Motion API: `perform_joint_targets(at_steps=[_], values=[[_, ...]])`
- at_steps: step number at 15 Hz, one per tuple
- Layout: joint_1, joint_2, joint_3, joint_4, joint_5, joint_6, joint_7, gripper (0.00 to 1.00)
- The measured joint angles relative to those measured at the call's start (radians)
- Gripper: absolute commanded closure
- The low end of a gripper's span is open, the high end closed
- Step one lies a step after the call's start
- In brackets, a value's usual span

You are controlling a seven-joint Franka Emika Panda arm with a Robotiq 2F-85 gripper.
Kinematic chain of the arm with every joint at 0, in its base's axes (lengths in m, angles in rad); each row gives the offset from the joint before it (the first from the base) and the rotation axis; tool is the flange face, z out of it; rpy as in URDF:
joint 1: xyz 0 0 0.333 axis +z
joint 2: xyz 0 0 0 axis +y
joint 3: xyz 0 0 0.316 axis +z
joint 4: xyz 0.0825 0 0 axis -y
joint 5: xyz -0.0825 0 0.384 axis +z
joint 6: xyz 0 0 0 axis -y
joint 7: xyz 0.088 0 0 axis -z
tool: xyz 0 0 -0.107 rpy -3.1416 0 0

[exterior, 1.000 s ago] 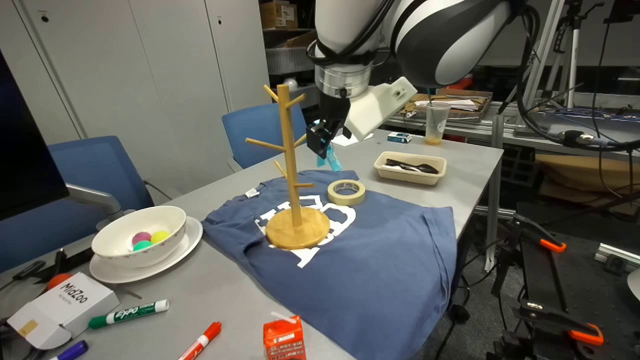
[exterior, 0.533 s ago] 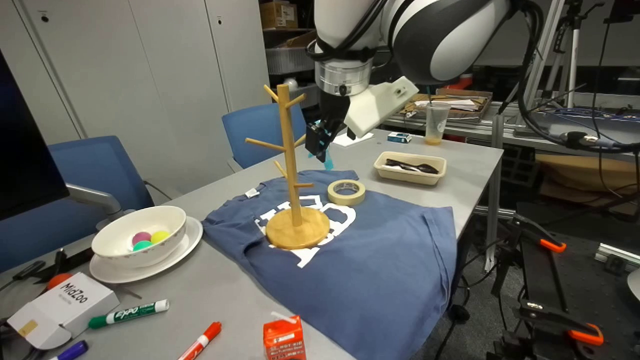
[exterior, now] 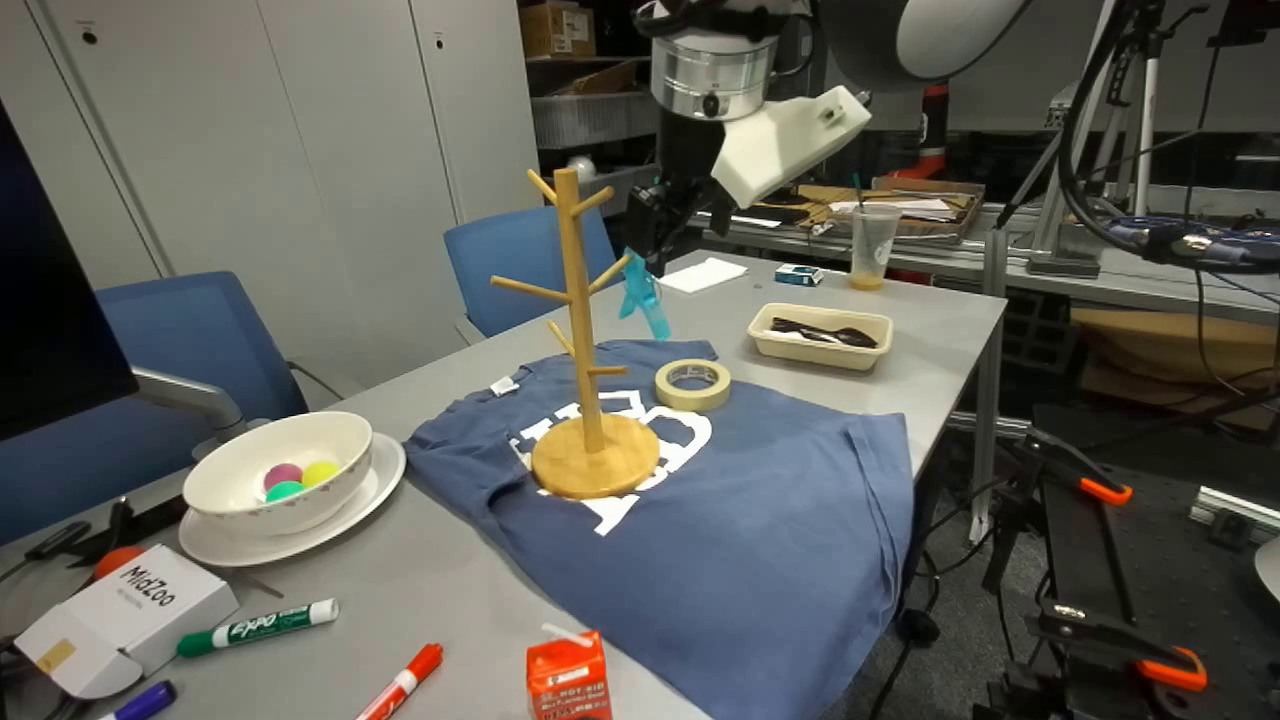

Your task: Hang the blue clip on the wooden stand

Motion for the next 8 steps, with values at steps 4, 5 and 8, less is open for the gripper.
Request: perform_joint_targets(at_steps=[4,5,8], values=[[0.000,-0.094,0.000,-0.040,0.000,-0.012,0.000,0.00],[-0.001,-0.119,0.000,-0.051,0.000,-0.012,0.000,0.00],[-0.006,-0.190,0.005,-0.087,0.000,-0.012,0.000,0.00]])
